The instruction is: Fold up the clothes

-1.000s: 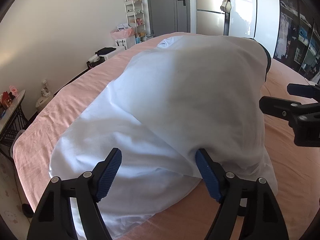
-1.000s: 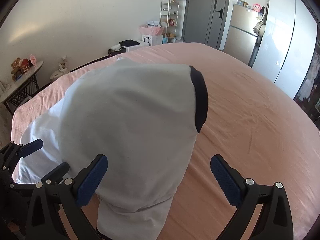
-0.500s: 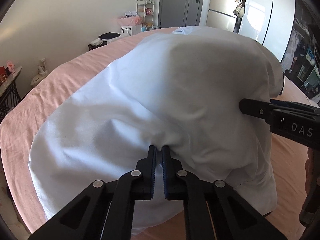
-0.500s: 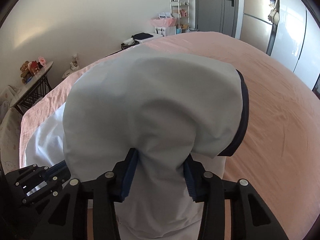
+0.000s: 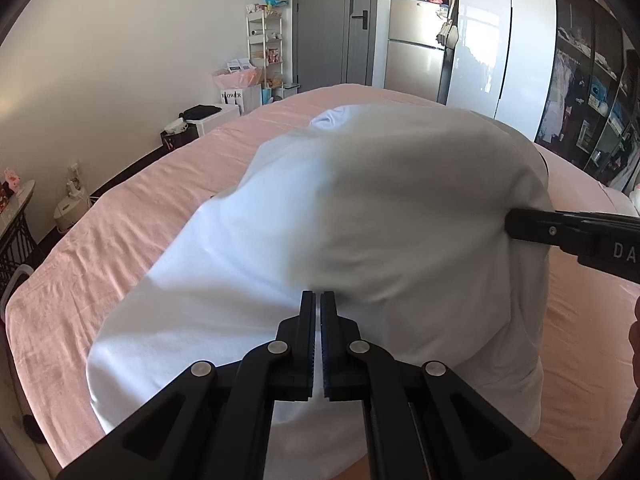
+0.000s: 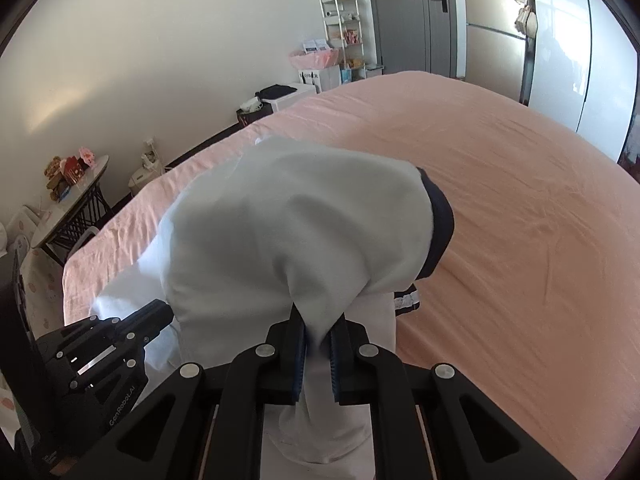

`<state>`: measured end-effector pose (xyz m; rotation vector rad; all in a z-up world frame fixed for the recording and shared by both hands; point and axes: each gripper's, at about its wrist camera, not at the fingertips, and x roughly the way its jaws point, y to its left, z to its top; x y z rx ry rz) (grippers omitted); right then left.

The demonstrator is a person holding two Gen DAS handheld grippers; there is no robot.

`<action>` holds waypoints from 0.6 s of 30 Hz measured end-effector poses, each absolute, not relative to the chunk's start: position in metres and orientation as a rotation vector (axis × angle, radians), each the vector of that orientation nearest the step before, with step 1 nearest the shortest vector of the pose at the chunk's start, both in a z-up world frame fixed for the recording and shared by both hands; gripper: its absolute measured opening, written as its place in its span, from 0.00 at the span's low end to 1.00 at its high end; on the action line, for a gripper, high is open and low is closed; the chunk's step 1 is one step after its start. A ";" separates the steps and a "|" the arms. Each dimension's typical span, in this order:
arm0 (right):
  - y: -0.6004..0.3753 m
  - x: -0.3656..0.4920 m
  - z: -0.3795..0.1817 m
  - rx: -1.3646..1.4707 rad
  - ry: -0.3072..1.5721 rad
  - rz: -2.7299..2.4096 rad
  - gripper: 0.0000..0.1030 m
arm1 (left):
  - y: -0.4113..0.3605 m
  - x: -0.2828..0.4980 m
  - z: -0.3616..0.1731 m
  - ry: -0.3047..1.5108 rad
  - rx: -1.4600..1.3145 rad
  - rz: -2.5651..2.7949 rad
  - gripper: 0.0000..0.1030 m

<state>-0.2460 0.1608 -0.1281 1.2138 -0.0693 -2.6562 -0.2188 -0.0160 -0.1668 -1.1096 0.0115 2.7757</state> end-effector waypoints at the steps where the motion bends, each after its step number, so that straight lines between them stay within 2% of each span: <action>1: 0.165 -0.244 -0.122 1.191 -0.082 -2.666 0.06 | -0.019 -0.220 -0.164 -0.019 -1.102 2.770 0.01; 3: 0.173 -0.240 -0.109 1.138 -0.111 -2.694 0.05 | -0.024 -0.222 -0.157 -0.070 -1.084 2.759 0.01; 9: 0.197 -0.225 -0.064 0.994 -0.193 -2.780 0.04 | -0.013 -0.206 -0.130 -0.043 -1.016 2.739 0.01; 13: 0.219 -0.202 -0.025 0.883 -0.184 -2.853 0.01 | 0.000 -0.201 -0.113 -0.035 -0.991 2.629 0.01; 16: 0.238 -0.185 0.012 0.777 -0.195 -2.893 0.00 | 0.011 -0.195 -0.106 -0.118 -1.026 2.515 0.04; 17: 0.247 -0.180 0.024 0.757 -0.202 -2.894 0.00 | 0.016 -0.193 -0.105 -0.144 -1.034 2.492 0.10; 18: 0.254 -0.176 0.034 0.748 -0.207 -2.893 0.00 | 0.021 -0.191 -0.105 -0.167 -1.041 2.471 0.25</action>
